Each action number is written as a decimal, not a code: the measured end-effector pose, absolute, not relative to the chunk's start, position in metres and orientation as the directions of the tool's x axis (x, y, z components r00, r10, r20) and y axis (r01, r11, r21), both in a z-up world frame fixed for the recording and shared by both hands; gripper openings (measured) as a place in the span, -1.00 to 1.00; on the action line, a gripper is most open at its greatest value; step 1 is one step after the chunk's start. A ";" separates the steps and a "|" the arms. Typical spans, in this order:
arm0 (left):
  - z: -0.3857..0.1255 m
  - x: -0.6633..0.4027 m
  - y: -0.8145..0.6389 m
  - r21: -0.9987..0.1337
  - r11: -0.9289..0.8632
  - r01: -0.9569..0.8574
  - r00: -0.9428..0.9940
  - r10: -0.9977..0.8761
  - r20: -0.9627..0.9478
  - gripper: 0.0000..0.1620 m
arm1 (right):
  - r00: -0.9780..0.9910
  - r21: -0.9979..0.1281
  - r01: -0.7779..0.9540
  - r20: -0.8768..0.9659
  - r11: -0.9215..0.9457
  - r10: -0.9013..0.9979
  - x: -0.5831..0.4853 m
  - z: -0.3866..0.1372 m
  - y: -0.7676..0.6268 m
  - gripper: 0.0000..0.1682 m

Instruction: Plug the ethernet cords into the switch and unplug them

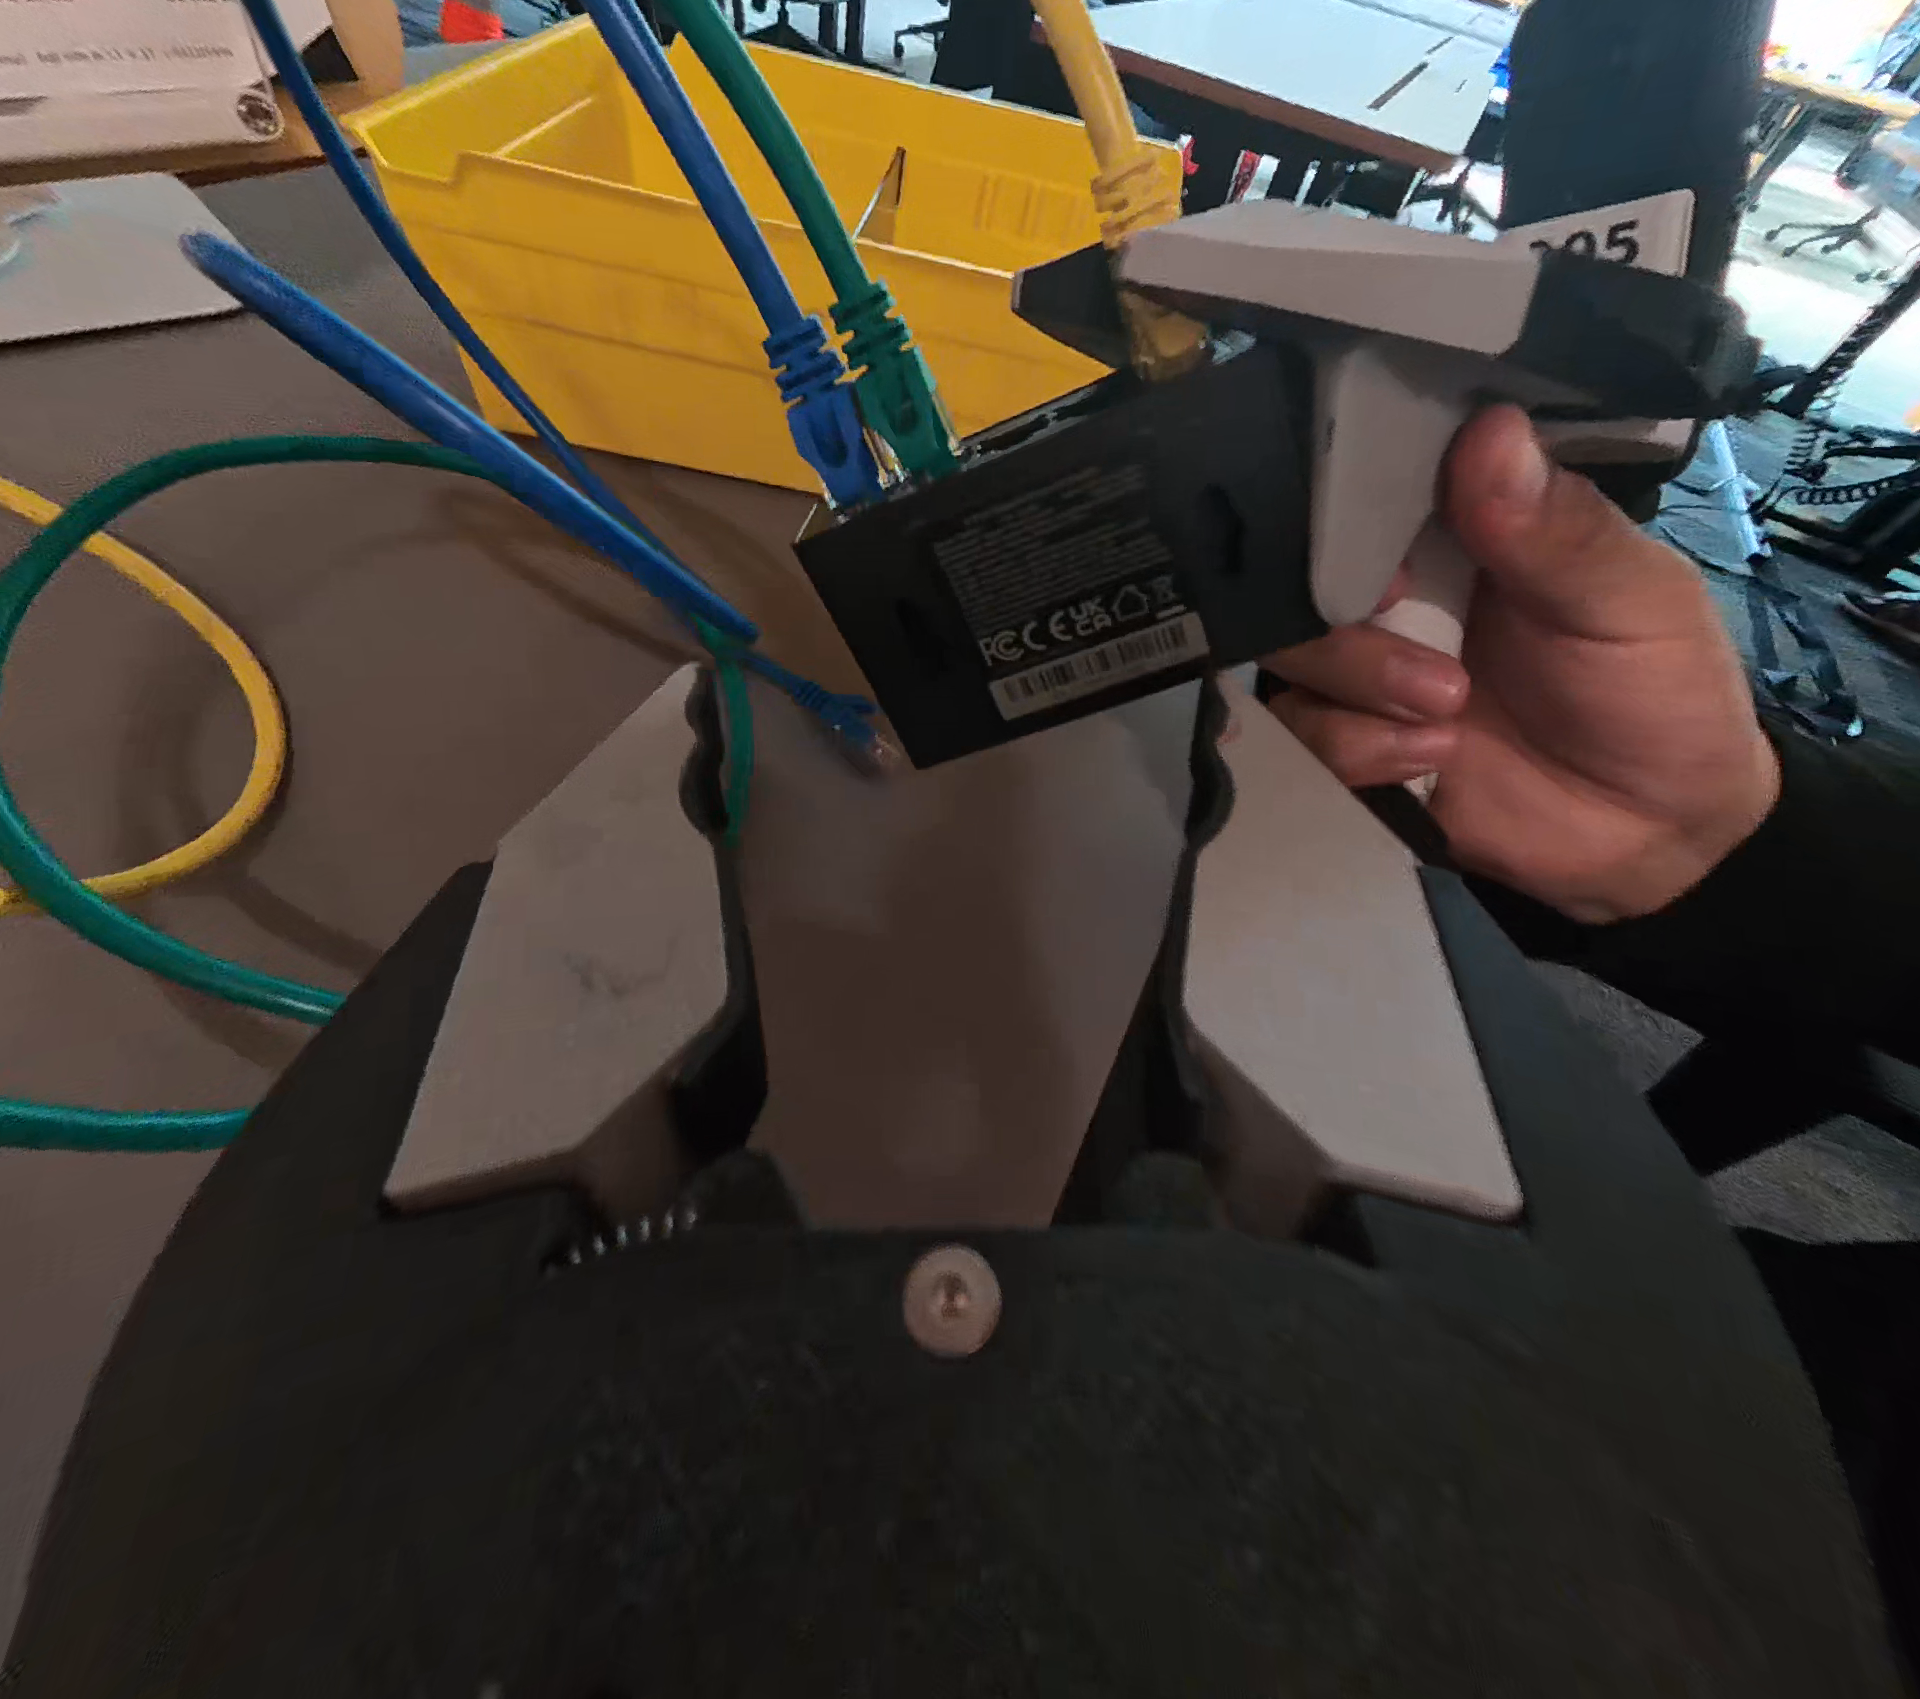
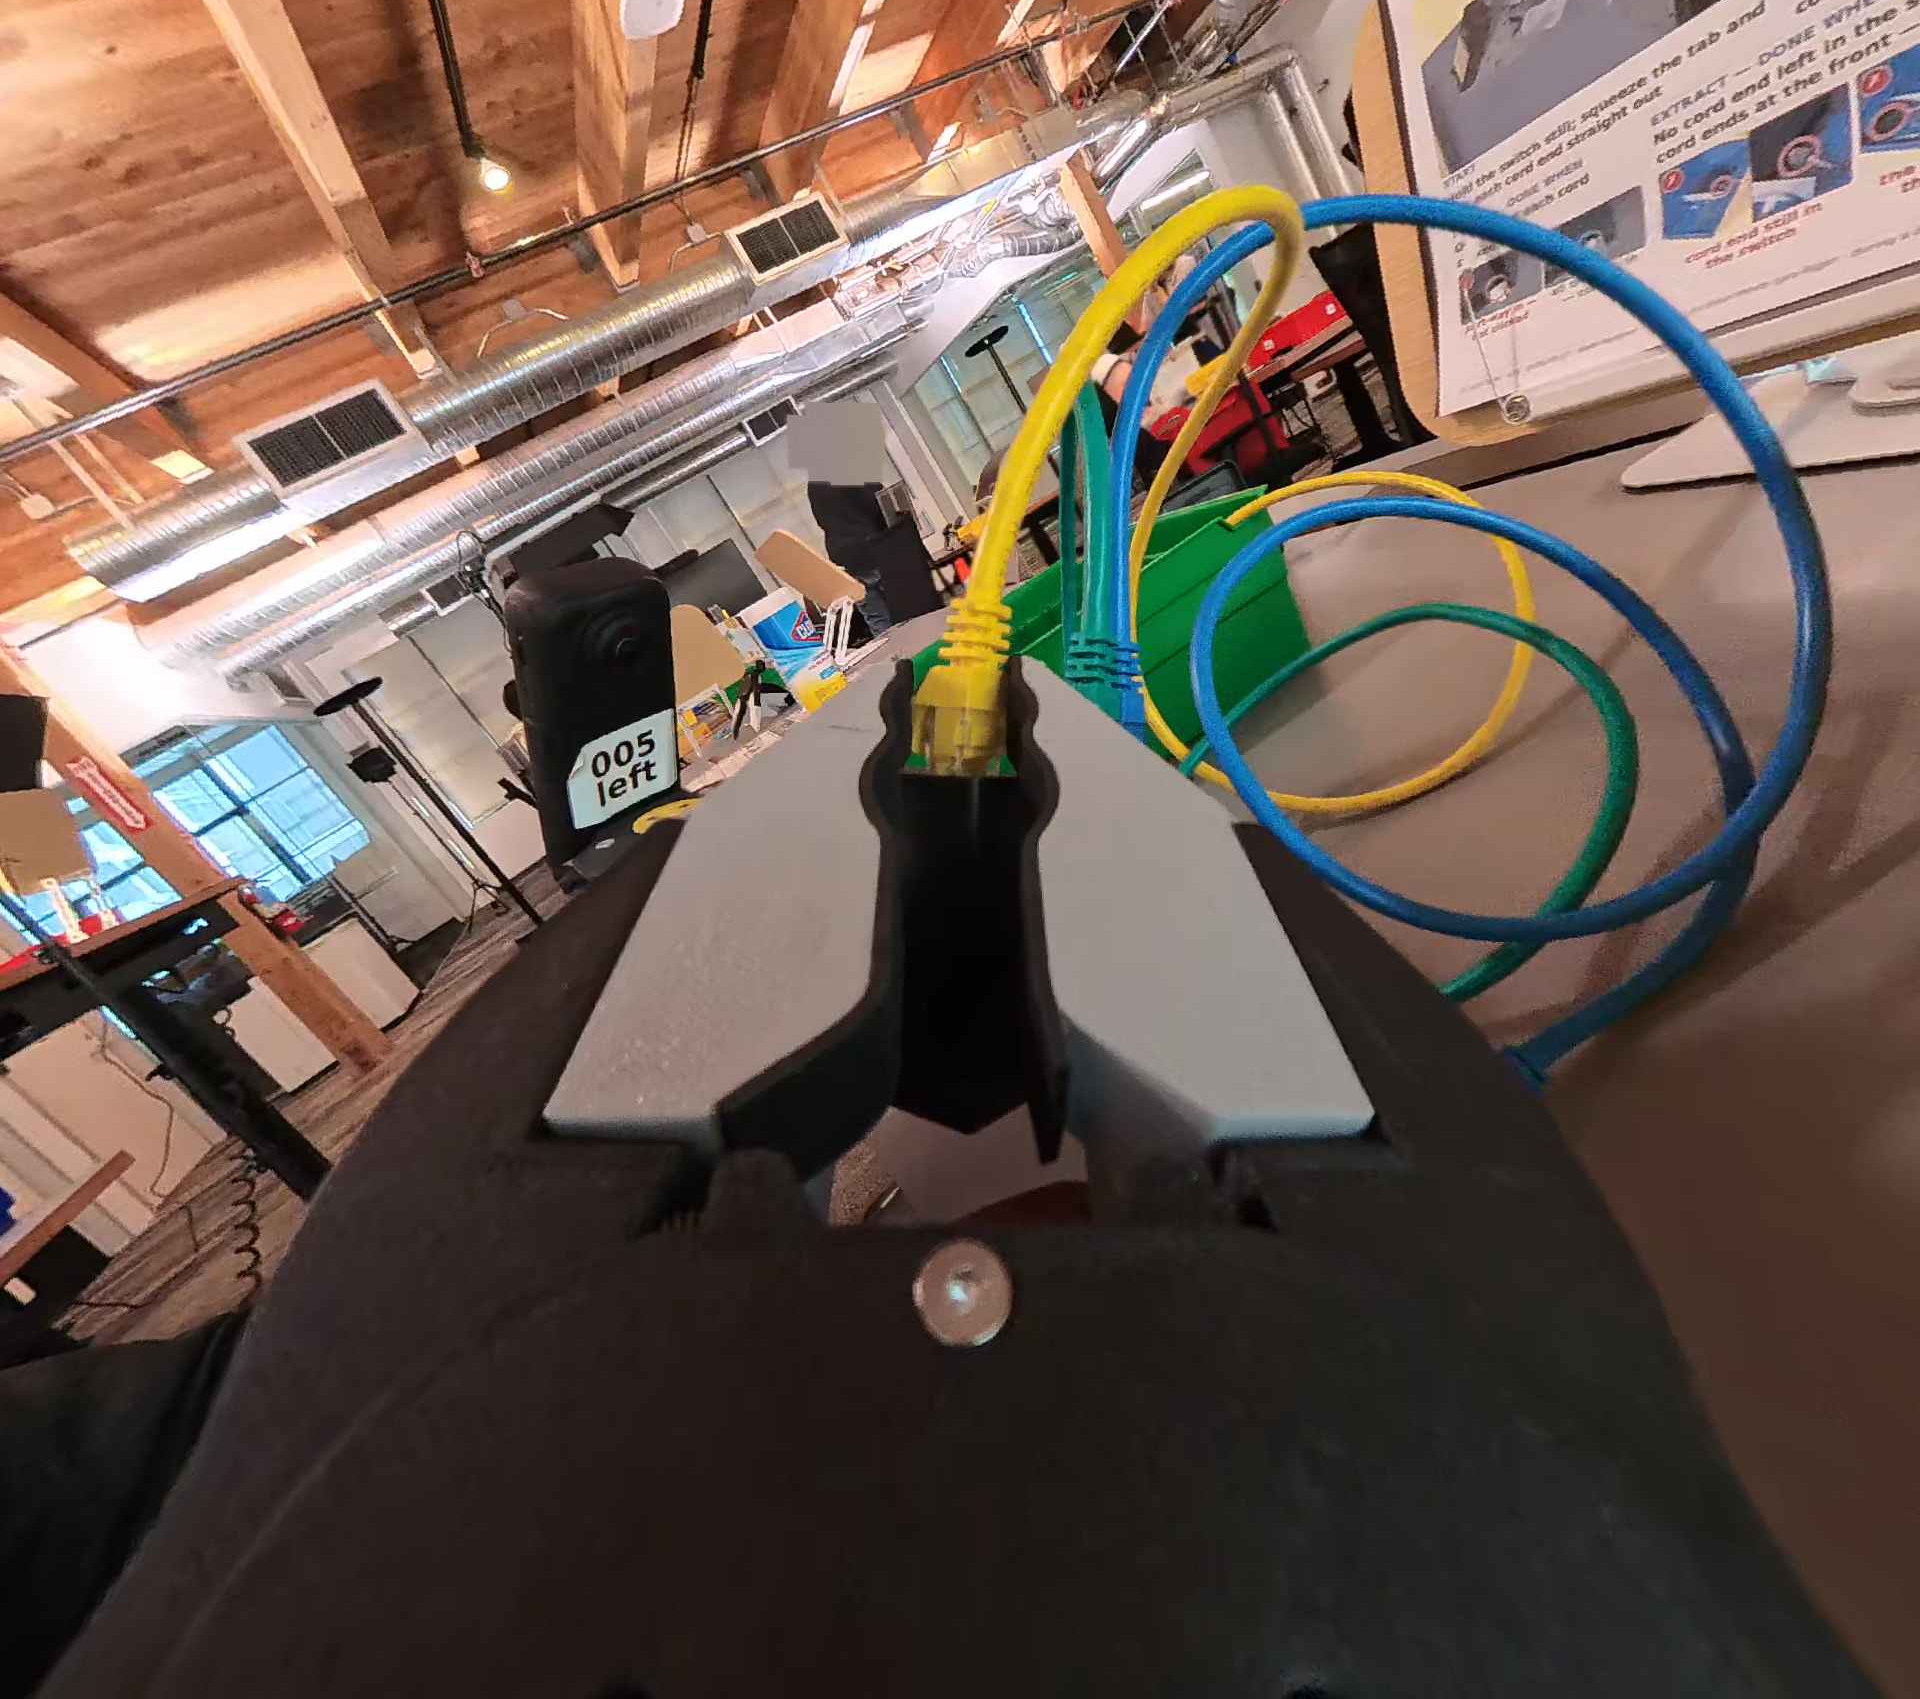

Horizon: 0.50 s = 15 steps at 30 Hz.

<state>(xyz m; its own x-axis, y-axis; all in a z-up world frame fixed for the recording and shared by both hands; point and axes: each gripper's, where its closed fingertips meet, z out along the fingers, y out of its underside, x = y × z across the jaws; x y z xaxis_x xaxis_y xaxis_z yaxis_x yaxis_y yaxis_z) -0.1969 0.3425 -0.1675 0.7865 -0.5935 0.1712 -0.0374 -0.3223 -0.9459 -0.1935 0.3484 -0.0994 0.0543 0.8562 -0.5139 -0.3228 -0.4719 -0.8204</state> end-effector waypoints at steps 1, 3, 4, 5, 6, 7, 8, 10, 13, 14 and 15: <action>-0.172 -0.199 0.344 -0.943 -0.326 -0.064 0.800 -0.582 0.147 0.08 | 0.043 -0.816 -0.324 -0.518 -0.478 0.855 -0.194 -0.099 0.348 -0.83; -0.182 -0.200 0.345 -0.931 -0.339 -0.133 0.812 -0.576 0.093 0.09 | 0.039 -0.822 -0.314 -0.511 -0.475 0.859 -0.196 -0.100 0.347 -0.83; -0.186 -0.199 0.346 -0.925 -0.347 -0.156 0.816 -0.573 0.078 0.09 | 0.036 -0.830 -0.299 -0.502 -0.470 0.864 -0.199 -0.102 0.345 -0.83; -0.189 -0.198 0.346 -0.920 -0.351 -0.175 0.819 -0.571 0.062 0.09 | 0.022 -0.834 -0.283 -0.500 -0.474 0.866 -0.201 -0.103 0.342 -0.83; -0.192 -0.196 0.346 -0.916 -0.348 -0.199 0.819 -0.573 0.040 0.12 | 0.010 -0.833 -0.275 -0.502 -0.480 0.865 -0.204 -0.104 0.339 -0.83; -0.193 -0.197 0.347 -0.914 -0.338 -0.224 0.822 -0.569 0.008 0.14 | 0.001 -0.834 -0.266 -0.502 -0.484 0.865 -0.206 -0.105 0.337 -0.83; -0.194 -0.198 0.347 -0.911 -0.323 -0.256 0.827 -0.562 -0.033 0.15 | 0.000 -0.837 -0.256 -0.501 -0.484 0.865 -0.208 -0.107 0.335 -0.83; -0.194 -0.203 0.349 -0.902 -0.296 -0.315 0.834 -0.539 -0.114 0.15 | 0.007 -0.839 -0.251 -0.500 -0.482 0.866 -0.209 -0.109 0.334 -0.83; -0.195 -0.207 0.350 -0.885 -0.280 -0.371 0.836 -0.516 -0.187 0.12 | -0.015 -0.822 -0.257 -0.522 -0.507 0.853 -0.210 -0.108 0.333 -0.83; -0.195 -0.208 0.351 -0.882 -0.280 -0.378 0.836 -0.514 -0.195 0.11 | -0.016 -0.819 -0.258 -0.526 -0.512 0.850 -0.210 -0.109 0.333 -0.83; -0.197 -0.209 0.351 -0.879 -0.284 -0.384 0.836 -0.512 -0.200 0.09 | -0.016 -0.817 -0.259 -0.529 -0.515 0.848 -0.210 -0.109 0.334 -0.83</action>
